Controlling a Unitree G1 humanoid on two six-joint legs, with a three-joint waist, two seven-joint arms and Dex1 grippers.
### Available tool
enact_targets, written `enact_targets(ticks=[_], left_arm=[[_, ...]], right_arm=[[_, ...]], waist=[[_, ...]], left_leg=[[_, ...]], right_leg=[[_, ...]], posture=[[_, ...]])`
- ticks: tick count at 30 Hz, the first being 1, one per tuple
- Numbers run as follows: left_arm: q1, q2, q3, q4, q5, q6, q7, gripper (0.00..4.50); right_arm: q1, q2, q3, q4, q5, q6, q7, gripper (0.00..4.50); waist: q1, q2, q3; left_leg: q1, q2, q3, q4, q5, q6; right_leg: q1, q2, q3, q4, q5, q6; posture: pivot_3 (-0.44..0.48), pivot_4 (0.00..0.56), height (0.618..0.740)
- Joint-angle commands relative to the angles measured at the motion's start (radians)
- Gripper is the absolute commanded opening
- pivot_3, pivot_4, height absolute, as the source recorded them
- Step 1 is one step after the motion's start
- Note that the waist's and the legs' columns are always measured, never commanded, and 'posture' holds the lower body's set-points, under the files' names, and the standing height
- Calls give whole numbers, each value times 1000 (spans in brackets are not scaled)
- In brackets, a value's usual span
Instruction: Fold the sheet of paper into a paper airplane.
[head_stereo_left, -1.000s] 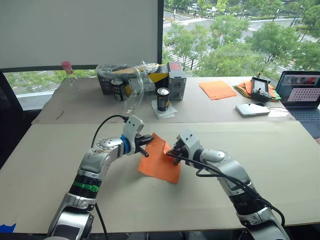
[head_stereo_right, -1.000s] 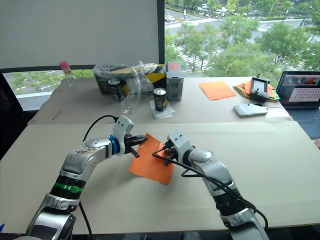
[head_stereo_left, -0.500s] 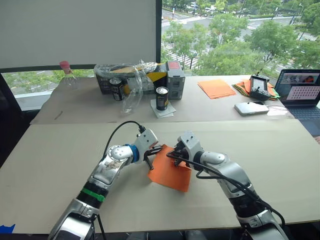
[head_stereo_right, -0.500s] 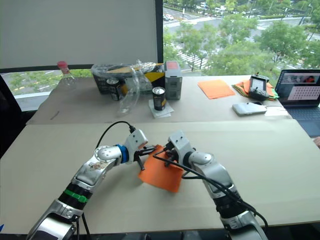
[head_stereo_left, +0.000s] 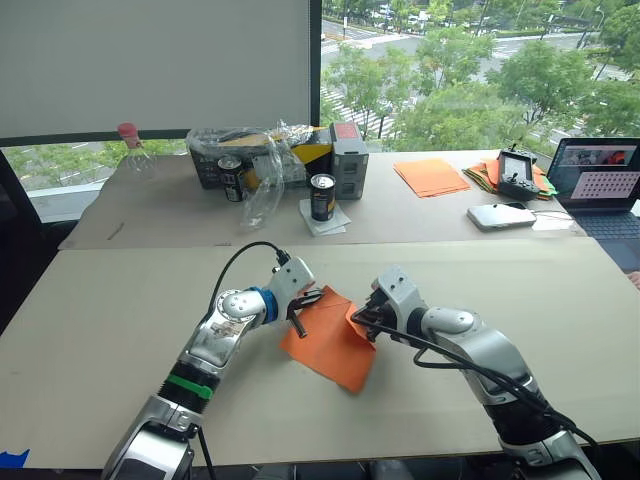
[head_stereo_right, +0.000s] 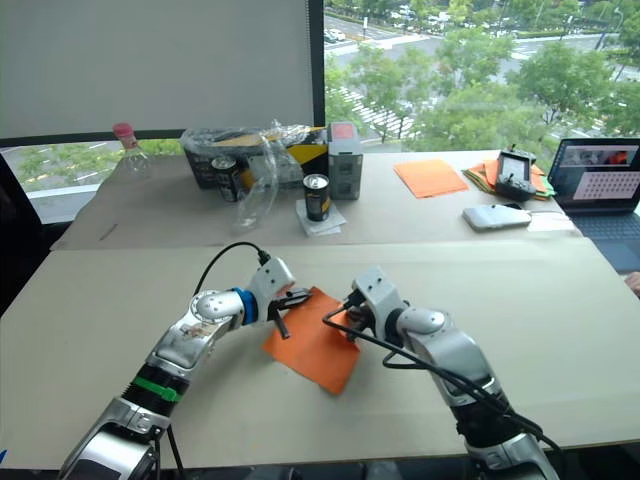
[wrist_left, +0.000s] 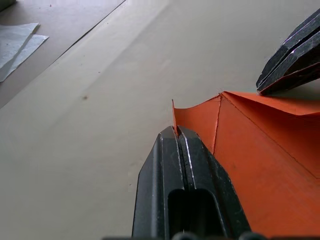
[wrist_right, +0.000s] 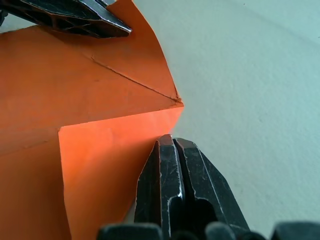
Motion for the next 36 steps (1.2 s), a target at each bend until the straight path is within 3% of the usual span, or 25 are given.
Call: enact_targets(ticks=[1,6,15,30,36], left_arm=[[-9,-5,22,-74,-28,11,-22,27],[1,10,32,-76,-18,17,-27,27],[-2,12,39,-19,-5,2,-19,27],[8,-3,56,-35,-40,3,-41,27],[23,15,41,-54,-42,-102,-107,27]], right_arm=[[25,40,26,7,5,-5,-12,0],[3,52,-10,0,-12,-23,-40,0],[-75,-62,-49,-85,42,-19,61,0],[27,-35,86,-73,30,-19,64,0],[42,-23,105,-57,24,-6,58,0]], waist=[[-2,0,0],[-5,0,0],[0,0,0],[0,0,0],[0,0,0]], left_leg=[[0,0,0,0,0,0],[2,2,2,0,0,0],[1,2,3,1,-2,4],[1,2,4,2,-1,2],[2,2,5,2,-1,2]], right_leg=[[0,0,0,0,0,0],[0,1,0,0,1,-2],[-1,1,0,1,2,-2],[-1,1,1,1,2,-2],[0,1,1,1,2,-2]], posture=[[0,150,695],[0,150,695],[0,150,695],[0,150,695],[0,150,695]])
